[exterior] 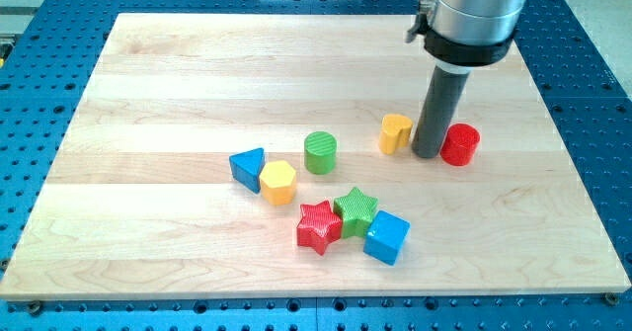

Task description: Move the yellow heart towards the top right corner of the board

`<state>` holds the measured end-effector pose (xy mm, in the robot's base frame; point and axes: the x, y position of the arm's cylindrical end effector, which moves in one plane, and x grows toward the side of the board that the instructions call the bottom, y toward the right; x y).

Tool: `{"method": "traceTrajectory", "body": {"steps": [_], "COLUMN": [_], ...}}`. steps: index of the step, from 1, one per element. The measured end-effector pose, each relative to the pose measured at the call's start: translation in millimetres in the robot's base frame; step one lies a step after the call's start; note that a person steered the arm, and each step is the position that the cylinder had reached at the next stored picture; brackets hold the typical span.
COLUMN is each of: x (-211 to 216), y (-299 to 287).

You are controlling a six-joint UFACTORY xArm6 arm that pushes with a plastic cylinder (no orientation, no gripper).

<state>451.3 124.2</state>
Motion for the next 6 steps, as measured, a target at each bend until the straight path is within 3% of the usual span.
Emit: {"method": "traceTrajectory", "body": {"steps": [4, 6], "x": [-14.8, -108.4], "y": [-109.2, -35.6]}}
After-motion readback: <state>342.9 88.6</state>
